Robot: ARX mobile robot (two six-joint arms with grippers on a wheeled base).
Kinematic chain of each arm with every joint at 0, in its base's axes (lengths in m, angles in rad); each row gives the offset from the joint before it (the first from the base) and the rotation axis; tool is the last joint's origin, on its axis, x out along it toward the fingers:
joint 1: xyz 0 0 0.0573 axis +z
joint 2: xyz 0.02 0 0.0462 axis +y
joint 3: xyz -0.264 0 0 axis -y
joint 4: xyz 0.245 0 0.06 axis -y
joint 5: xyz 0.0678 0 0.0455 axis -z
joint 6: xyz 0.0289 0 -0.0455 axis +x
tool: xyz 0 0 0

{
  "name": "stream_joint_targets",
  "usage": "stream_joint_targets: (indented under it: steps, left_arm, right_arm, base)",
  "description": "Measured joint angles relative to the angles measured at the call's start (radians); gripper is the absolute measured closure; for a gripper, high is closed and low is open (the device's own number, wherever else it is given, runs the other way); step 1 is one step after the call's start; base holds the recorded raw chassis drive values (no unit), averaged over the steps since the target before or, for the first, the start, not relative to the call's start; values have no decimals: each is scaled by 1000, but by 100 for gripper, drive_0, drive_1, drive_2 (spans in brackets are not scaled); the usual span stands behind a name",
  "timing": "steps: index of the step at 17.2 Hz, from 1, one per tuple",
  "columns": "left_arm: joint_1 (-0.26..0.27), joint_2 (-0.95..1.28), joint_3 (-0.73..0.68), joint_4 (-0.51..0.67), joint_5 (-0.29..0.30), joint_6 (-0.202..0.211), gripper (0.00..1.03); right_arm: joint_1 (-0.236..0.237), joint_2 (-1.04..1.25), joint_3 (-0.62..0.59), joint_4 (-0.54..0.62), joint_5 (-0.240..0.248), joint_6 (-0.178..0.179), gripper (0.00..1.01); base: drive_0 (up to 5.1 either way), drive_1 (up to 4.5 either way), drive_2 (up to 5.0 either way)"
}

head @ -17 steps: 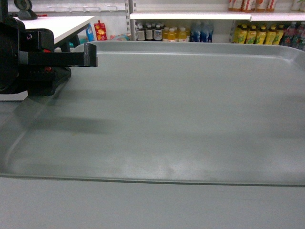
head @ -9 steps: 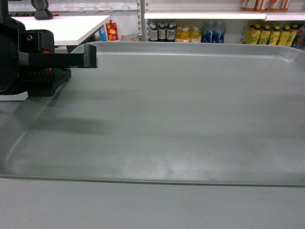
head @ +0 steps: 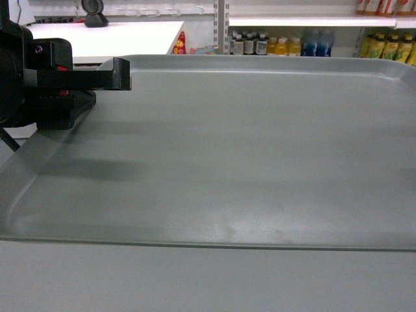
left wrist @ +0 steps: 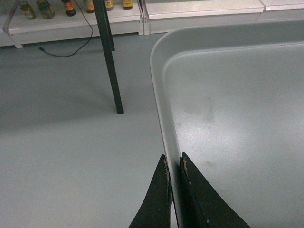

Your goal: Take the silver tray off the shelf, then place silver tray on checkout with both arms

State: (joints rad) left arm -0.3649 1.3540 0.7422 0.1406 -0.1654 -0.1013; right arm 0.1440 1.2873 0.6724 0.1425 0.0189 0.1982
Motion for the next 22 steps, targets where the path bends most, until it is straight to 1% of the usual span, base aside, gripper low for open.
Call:
stream_joint_targets:
  steps: [22]
  left_arm:
    - [0, 0, 0, 0, 0, 0, 99]
  right_arm:
    - [0, 0, 0, -4, 0, 0, 98]
  base:
    - [-502, 234, 234]
